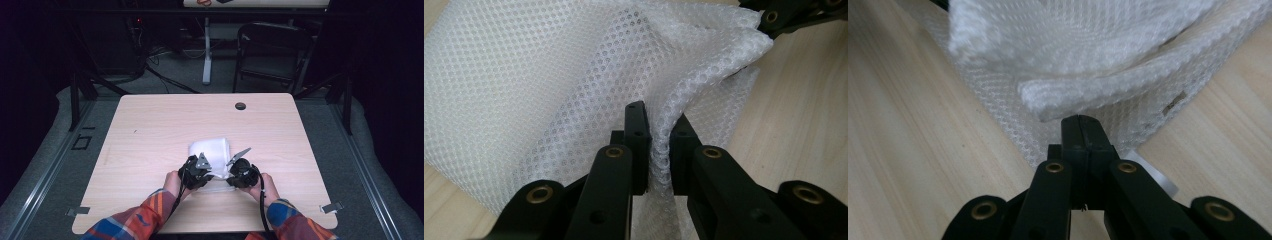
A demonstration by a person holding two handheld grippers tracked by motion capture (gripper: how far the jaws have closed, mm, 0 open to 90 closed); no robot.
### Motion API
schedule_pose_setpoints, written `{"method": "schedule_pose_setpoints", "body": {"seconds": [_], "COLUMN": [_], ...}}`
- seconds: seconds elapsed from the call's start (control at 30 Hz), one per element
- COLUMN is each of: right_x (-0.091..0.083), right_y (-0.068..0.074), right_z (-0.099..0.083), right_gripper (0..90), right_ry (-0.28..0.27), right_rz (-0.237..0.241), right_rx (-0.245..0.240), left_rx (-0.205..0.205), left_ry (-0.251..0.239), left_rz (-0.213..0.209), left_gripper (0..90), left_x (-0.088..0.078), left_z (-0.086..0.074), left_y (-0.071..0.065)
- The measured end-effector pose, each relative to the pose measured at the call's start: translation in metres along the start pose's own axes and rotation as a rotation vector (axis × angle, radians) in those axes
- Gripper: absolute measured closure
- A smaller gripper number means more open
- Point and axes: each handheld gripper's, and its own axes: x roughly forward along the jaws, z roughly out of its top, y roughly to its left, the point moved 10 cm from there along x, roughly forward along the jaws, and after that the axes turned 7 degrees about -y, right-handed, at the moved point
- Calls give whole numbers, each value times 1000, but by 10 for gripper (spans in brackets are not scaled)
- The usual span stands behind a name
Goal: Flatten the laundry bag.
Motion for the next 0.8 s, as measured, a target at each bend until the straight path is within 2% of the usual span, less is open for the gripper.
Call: {"method": "schedule_pose_setpoints", "body": {"seconds": [0.07, 0.2, 0.8], "right_x": [1, 1, 1], "right_y": [0, 0, 1], "right_z": [-1, -1, -1], "right_gripper": [900, 900, 900], "right_ry": [-4, 4, 5], "right_rz": [3, -8, -21], "right_rx": [4, -24, -34], "left_rx": [0, -2, -23], "left_ry": [0, 3, -31], "left_rz": [4, 9, 32], "left_gripper": [835, 835, 832], "left_x": [-1, -2, -15], "left_z": [0, 1, 7], "left_y": [0, 2, 11]}}
